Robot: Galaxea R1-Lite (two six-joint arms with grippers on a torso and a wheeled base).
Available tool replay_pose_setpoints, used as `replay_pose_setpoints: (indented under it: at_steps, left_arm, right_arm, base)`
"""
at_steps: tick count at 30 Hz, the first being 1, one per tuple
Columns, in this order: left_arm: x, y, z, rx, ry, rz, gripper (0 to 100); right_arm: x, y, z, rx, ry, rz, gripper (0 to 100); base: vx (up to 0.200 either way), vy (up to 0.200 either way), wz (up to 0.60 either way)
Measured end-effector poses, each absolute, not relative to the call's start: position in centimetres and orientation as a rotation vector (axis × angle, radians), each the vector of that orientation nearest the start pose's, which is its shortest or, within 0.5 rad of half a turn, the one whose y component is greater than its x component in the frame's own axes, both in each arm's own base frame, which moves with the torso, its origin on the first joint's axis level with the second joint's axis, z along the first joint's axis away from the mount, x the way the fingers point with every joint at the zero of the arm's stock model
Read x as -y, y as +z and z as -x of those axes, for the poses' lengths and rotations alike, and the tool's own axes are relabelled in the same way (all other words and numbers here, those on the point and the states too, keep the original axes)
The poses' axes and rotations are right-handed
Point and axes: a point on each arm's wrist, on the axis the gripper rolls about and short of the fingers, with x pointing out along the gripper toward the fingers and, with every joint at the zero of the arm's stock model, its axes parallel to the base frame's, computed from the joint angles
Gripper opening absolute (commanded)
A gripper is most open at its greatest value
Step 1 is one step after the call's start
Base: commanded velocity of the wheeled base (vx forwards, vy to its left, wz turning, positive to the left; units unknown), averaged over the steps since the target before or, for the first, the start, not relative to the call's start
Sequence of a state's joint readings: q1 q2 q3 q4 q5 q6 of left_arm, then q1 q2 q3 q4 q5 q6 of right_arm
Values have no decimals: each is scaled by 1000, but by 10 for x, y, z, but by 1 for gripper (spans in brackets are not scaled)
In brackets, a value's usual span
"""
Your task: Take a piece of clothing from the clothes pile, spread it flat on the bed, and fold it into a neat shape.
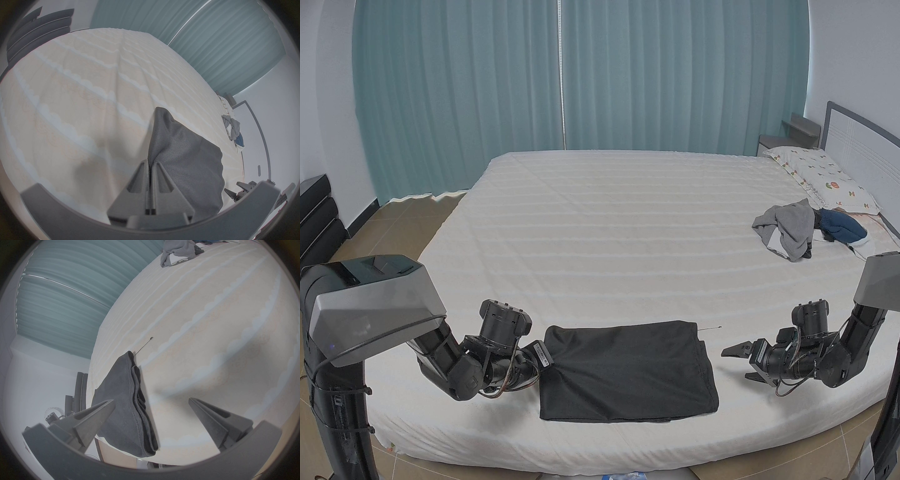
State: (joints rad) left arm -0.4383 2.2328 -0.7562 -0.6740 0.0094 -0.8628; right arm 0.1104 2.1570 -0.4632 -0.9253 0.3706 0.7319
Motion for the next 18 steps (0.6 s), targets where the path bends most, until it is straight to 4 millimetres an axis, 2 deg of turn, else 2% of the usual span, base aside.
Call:
replay_pose_setpoints:
  at_steps: [7,8,18]
  left_arm:
    - [149,-4,-313,-907,-35,640,0]
    - [149,-4,-313,-907,-34,644,100]
    - [150,-3,-312,-905,-34,651,100]
  right_arm:
    - [-40,-3,-289,-905,156,-782,100]
    - [-40,-3,-289,-905,156,-782,100]
    - [-41,-3,-289,-906,157,-781,100]
  base:
    - [0,0,0]
    - [0,0,0]
    - [0,0,0]
